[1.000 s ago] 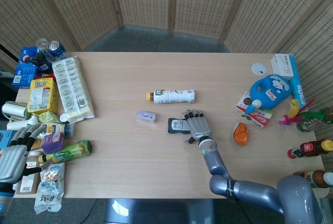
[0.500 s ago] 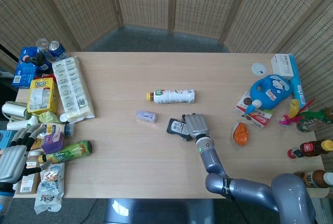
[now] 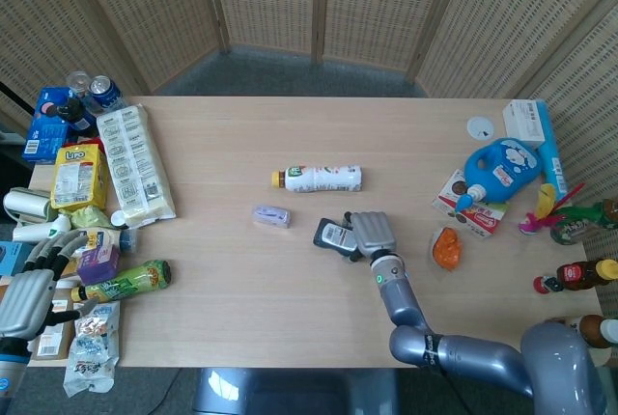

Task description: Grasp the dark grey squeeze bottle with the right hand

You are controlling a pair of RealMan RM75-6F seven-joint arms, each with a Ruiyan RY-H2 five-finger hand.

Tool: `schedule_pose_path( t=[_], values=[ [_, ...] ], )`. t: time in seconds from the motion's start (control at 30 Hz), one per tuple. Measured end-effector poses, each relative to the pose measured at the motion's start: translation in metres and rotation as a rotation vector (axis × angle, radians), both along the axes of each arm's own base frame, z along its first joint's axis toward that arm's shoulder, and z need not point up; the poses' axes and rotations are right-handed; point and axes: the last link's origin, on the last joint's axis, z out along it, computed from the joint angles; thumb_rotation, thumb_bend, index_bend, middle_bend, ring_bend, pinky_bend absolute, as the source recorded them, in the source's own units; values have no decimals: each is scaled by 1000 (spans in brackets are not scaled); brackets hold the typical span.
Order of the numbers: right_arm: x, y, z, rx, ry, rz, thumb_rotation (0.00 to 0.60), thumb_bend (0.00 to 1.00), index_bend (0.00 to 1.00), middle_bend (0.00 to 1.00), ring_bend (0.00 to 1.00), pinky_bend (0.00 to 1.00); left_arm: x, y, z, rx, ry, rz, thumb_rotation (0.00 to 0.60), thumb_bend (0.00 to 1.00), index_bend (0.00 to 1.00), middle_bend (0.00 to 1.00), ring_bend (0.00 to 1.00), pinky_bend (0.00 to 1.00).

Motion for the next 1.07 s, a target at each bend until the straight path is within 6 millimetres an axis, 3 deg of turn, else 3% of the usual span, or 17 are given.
schedule_pose_path(
  t=[0.33, 0.8, 1.07],
  values=[
    [16, 7, 50, -29, -80, 43, 600, 94, 592, 787, 598, 873, 3, -1, -2, -7, -3, -10, 600, 261, 127, 93, 0, 0],
    [71, -3, 147, -137, -224, 164, 600, 93, 590, 785, 598, 873, 8, -15, 2, 0, -2, 2, 600, 260, 127, 94, 0, 0],
    [85, -2, 172, -188, -269, 181, 600, 92, 589, 785, 598, 873, 4, -14, 0, -4, -10, 11, 600, 260, 128, 94, 0, 0]
  ],
)
